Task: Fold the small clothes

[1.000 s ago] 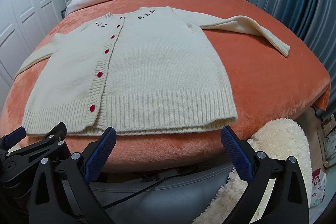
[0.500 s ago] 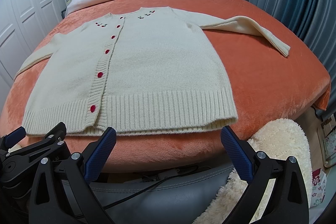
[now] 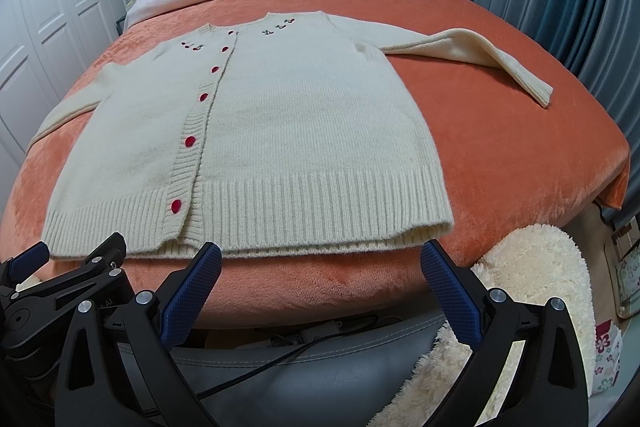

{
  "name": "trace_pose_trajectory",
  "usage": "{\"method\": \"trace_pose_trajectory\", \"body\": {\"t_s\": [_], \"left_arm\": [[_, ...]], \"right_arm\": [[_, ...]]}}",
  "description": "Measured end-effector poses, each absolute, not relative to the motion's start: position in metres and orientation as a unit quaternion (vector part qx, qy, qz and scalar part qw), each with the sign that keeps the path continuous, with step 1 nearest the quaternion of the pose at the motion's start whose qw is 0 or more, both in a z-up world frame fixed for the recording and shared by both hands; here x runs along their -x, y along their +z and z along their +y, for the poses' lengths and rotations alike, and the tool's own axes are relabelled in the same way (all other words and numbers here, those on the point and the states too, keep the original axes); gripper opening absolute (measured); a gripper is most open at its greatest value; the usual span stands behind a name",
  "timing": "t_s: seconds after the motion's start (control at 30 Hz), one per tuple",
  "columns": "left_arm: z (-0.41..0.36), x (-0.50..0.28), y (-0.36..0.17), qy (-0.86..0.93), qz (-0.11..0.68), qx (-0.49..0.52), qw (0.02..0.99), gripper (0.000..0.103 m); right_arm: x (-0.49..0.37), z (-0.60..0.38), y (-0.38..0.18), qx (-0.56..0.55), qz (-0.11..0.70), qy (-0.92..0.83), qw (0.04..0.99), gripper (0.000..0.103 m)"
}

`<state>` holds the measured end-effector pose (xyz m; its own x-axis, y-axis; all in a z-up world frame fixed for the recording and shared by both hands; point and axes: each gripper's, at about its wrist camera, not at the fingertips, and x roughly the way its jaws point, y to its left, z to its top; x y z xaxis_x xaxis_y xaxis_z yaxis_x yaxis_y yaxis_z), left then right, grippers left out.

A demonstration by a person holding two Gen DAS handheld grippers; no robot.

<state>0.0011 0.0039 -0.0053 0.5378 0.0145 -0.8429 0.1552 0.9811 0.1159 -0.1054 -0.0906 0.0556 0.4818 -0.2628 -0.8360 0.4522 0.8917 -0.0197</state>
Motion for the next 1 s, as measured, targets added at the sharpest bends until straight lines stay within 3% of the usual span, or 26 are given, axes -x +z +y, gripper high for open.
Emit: {"method": "trace_pose_trajectory", "body": {"t_s": [0.43, 0.63, 1.0], "left_arm": [[0.006, -0.001, -0.007, -0.042, 0.482, -0.086, 0.871, 0.096], [0.027, -0.016, 0.001, -0.042, 0.489, -0.032, 0.871, 0.098], [0.049, -0.073, 0.026, 0.007, 0.467, 0.013, 0.884, 0.098]], "right_arm": [[0.105, -0.091, 0.054, -0.104, 0.465, -0.208, 0.854, 0.098], [0.104, -0.109, 0.055, -0.125, 0.445, -0.19, 0.866, 0.098], [0.109, -0.342, 0.064, -0.356, 0.298, -0.238, 0.853, 0.098]]}}
